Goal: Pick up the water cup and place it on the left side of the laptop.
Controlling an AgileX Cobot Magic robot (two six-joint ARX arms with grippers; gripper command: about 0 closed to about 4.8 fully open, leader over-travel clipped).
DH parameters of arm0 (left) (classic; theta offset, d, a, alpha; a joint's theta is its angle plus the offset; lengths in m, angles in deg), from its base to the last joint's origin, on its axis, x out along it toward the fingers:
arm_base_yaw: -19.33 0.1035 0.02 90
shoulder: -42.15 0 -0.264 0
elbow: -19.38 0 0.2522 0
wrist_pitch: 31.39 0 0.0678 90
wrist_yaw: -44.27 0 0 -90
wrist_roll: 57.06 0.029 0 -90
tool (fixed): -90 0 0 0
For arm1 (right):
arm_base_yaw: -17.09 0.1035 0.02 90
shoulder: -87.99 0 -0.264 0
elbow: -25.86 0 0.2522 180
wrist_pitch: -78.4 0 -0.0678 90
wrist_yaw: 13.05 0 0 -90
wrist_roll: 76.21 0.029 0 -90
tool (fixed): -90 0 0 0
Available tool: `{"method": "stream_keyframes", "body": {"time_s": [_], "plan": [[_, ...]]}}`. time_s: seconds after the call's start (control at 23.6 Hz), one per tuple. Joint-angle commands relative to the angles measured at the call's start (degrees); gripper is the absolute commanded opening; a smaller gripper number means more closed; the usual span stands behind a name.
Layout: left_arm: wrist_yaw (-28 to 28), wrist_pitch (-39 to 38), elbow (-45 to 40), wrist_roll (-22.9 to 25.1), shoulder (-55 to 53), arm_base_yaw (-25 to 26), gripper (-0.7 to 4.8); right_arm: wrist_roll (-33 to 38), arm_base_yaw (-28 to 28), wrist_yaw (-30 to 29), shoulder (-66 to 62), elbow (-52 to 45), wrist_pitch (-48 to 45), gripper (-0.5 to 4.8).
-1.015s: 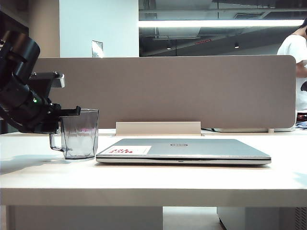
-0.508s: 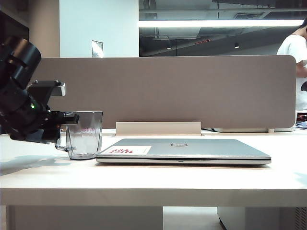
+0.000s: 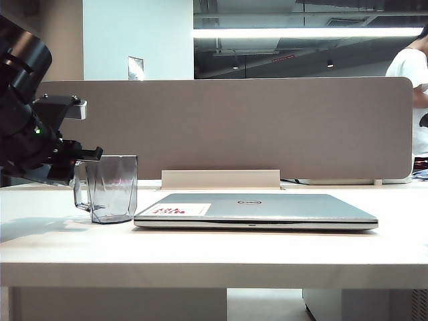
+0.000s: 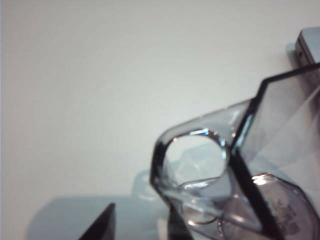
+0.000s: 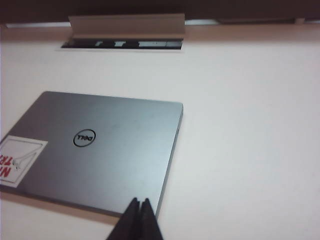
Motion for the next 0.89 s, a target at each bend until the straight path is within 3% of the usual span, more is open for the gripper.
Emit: {"method": "stream_keyframes", "body": {"time_s": [0.04,0.38,0.89], "plan": [[-0.46,1.11,0.13,0.22,0.17,-0.02,1.29,0.00,-0.02,0.46,1.38,0.15,-0.79,-0.06],[-0.22,-7.28,0.11,-0.26,1.86,-0.04,1.29,1.36,-0.04,1.01,3.67,-0.96,1.44,-0.05],[2.45,-16.70,-0.63,-2.45,14.71,-0.09,1.19,4.96,-0.04,5.68,24.74,-17.84,-0.20,-0.05]]}}
